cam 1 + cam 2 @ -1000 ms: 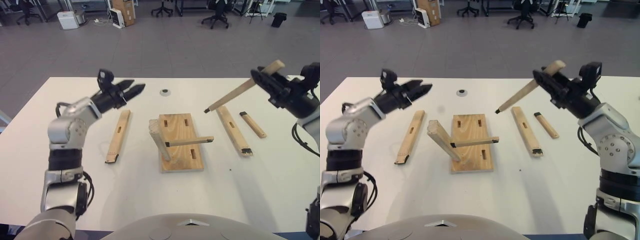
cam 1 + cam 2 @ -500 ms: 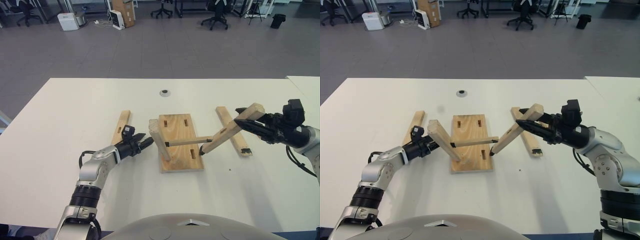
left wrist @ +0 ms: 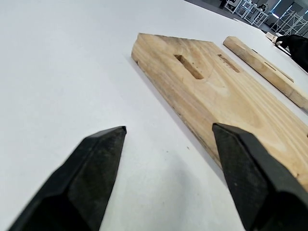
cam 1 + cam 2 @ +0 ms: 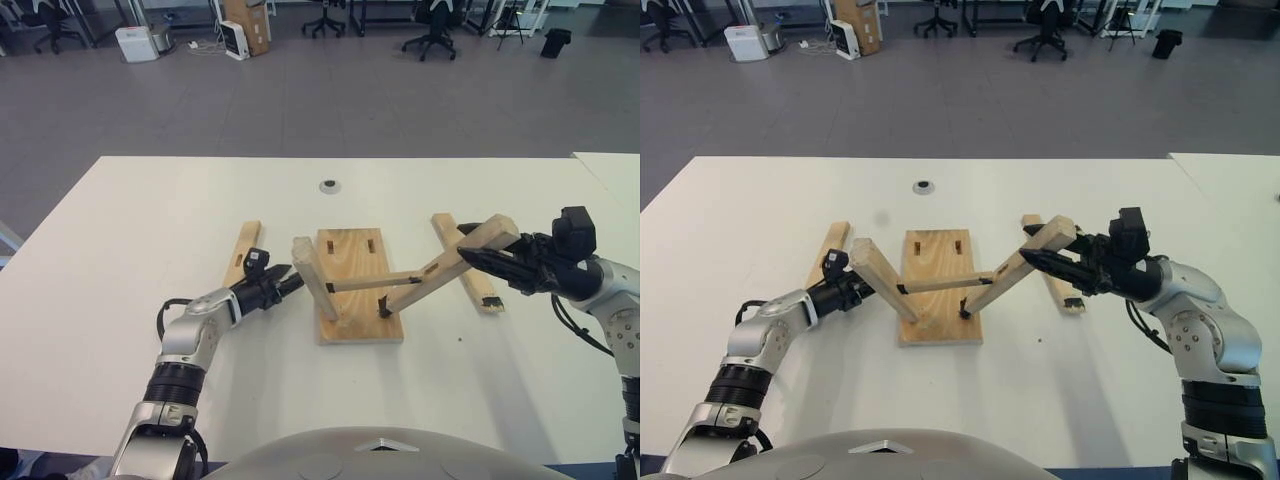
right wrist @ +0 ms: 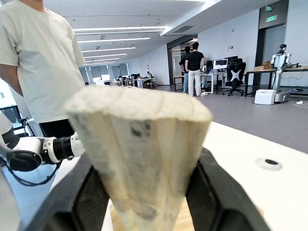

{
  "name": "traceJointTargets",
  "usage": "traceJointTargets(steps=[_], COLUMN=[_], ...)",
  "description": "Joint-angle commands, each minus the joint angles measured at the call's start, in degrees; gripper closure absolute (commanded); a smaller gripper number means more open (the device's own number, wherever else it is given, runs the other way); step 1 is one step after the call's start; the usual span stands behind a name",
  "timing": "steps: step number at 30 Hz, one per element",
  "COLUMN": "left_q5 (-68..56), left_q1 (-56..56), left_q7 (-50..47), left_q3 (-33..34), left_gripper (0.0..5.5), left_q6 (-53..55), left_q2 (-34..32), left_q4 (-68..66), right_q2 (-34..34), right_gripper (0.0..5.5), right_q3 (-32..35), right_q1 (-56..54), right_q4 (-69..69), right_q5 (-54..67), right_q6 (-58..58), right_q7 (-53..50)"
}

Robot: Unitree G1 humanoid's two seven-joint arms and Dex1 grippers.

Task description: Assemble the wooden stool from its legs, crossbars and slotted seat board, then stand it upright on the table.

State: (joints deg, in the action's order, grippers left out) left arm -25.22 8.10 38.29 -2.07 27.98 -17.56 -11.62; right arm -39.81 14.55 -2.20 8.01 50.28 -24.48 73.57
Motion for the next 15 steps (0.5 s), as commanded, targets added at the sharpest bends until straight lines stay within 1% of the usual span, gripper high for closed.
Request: traceJointTargets(steps=[1,4,7,11,15], left_q5=[1.03,1.20,1.44,1.62,1.63], left_q1=[1.35,0.73,0.23,-0.18,-1.66], left_q7=[0.71,0.90,0.80,0.61,-0.94], left_q3=[0.15,0.30,0.14,-0.08,0.27], left_gripper=[2.19,2.19,2.19,2.19,2.19], left_q6=[0.05,0.11,-0.03,-0.13,0.35], left_q2=[-0.32,-0.24,0.31,1.26,2.21], left_q4=[-0.75,-0.39,-0.14,0.59,3.32], right_q2=[-0.82,-3.89,-6.62,-8.32,-9.48], right_gripper=[3.43,3.43,3.43,3.43,3.43], right_q3=[-3.29,-4.41,-7.82,-12.04,-15.40], right_q1=[-1.58,-5.58,-12.56,-20.45,-21.47], right_q4=[-3.12,-6.43,-9.96,-13.26,-9.75], right_q5=[-4.36,-6.30,-9.16,-12.21,-14.15], right_q6=[1.14,1.63,1.25,0.02,-3.19], right_q7=[2.64,6.00,10.75,15.46,15.66])
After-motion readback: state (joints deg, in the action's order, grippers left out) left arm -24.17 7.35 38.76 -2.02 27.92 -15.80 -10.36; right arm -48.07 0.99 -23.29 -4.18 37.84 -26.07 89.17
